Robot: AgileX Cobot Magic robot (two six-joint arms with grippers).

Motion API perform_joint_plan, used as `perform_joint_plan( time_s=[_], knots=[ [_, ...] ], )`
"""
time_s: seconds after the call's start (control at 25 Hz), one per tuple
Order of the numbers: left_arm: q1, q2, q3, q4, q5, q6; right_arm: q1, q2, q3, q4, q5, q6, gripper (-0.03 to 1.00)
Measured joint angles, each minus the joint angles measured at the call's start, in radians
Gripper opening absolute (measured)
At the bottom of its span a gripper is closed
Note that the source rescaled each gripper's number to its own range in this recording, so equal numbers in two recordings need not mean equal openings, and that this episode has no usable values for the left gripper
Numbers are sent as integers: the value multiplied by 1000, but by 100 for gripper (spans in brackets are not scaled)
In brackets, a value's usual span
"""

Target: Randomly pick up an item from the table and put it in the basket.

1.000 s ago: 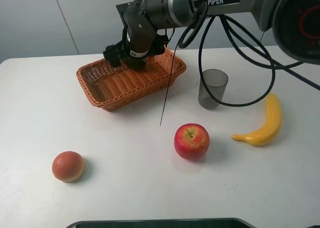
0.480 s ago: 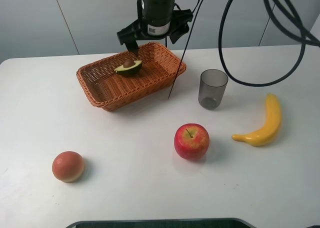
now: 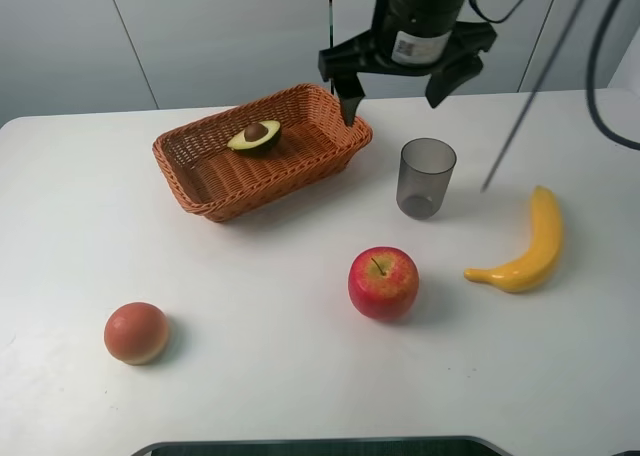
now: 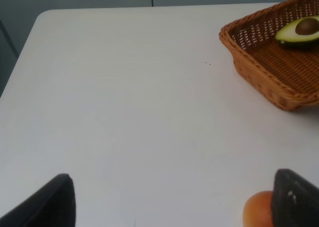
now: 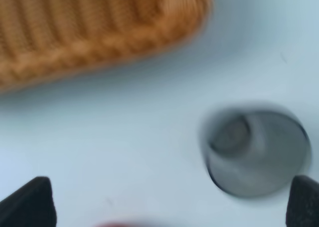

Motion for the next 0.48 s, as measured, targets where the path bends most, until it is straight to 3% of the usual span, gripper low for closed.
perform_joint_plan(
  time_s=[0.2,0.48],
  knots=[
    [0,0,0,0,0,2,-119,-220,251,25,-19,8,100],
    [0,0,0,0,0,2,-355,-586,529,18,-17,5,100]
  ],
)
